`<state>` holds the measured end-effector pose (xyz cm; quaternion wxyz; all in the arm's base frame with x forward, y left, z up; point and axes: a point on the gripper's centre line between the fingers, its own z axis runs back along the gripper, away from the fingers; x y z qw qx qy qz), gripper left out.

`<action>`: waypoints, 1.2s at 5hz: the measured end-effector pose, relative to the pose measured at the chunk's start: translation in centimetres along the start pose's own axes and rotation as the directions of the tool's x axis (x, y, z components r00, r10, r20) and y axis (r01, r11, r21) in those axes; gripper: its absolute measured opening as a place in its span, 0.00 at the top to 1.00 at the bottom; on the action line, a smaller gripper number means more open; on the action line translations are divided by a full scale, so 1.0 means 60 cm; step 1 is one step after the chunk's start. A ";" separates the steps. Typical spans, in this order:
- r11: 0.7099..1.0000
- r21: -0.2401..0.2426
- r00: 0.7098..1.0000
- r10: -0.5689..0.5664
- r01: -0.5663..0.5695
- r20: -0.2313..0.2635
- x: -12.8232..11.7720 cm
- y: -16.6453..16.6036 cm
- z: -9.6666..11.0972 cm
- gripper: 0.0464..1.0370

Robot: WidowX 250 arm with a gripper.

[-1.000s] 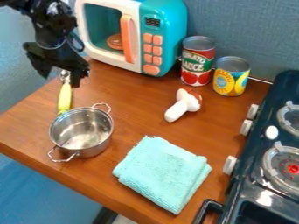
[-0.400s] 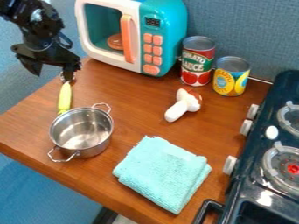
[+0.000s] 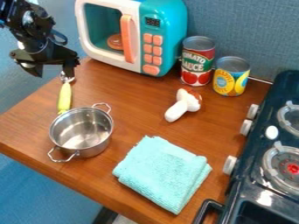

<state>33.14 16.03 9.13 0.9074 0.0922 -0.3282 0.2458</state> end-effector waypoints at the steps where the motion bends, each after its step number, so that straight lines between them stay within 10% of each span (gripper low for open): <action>1: 0.999 0.014 0.999 0.045 -0.045 -0.030 -0.009 0.002 -0.013 0.04; 6: 0.958 0.109 0.954 0.277 -0.266 -0.113 -0.074 0.015 -0.079 0.04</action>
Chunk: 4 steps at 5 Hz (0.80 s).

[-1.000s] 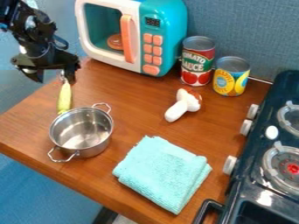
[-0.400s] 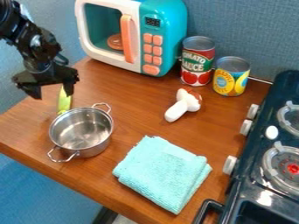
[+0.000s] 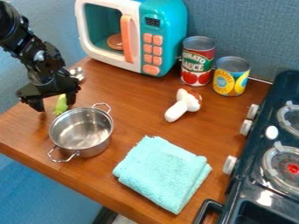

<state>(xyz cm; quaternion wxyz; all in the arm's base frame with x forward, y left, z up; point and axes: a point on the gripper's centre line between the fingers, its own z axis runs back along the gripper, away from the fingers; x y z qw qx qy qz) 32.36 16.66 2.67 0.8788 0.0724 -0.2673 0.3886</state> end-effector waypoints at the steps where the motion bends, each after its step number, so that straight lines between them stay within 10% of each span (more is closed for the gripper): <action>1: 0.999 -0.001 0.999 0.037 -0.037 0.001 0.004 -0.008 -0.014 0.04; 2: 0.998 -0.012 0.998 0.056 -0.056 0.019 0.021 -0.018 -0.024 0.07; 4: 0.999 -0.037 1.000 0.026 -0.026 -0.004 0.013 -0.024 -0.019 0.54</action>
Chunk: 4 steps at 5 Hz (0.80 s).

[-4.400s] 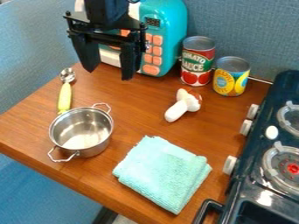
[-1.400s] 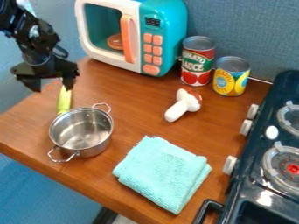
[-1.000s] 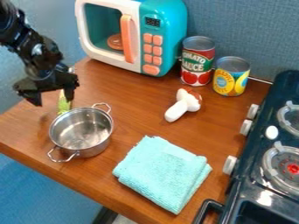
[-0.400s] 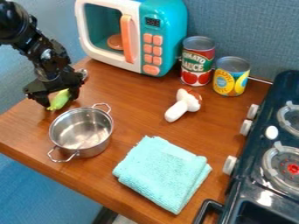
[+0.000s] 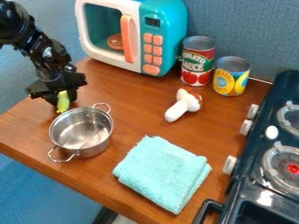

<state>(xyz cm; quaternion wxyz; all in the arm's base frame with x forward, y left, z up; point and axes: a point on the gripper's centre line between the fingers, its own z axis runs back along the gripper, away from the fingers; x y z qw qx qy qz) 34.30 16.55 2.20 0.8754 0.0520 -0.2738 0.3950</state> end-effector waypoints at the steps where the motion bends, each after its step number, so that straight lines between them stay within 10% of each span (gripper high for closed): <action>1: 0.997 -0.019 0.998 -0.070 0.069 -0.011 -0.016 -0.015 0.026 0.59; 4: 0.859 -0.180 0.877 -0.464 0.479 0.123 0.041 -0.127 0.102 0.59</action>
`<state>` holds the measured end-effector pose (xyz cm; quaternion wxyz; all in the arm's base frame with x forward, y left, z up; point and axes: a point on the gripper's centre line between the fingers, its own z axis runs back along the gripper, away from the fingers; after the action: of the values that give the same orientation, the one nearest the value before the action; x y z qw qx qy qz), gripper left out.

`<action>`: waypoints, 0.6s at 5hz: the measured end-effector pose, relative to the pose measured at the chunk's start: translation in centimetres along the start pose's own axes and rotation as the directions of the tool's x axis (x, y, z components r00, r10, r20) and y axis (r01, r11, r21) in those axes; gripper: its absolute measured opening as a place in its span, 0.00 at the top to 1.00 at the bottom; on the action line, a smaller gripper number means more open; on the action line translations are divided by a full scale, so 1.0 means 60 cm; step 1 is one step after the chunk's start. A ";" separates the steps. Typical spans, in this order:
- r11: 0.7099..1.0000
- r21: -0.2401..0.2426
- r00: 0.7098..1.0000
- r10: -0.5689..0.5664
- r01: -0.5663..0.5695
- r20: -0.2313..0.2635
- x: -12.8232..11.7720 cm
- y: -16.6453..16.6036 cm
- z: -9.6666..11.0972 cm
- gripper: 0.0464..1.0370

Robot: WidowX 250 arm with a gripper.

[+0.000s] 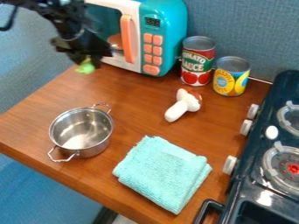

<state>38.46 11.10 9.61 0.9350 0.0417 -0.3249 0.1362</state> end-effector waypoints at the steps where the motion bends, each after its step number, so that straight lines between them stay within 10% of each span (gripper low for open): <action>1: 0.985 -0.164 0.998 -0.056 0.048 -0.043 -0.024 -0.069 -0.001 0.59; 3: 0.926 -0.255 0.959 -0.281 0.278 0.025 -0.089 -0.163 0.131 0.60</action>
<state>32.50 -0.82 12.56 0.9442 -0.0342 -0.3250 -0.0411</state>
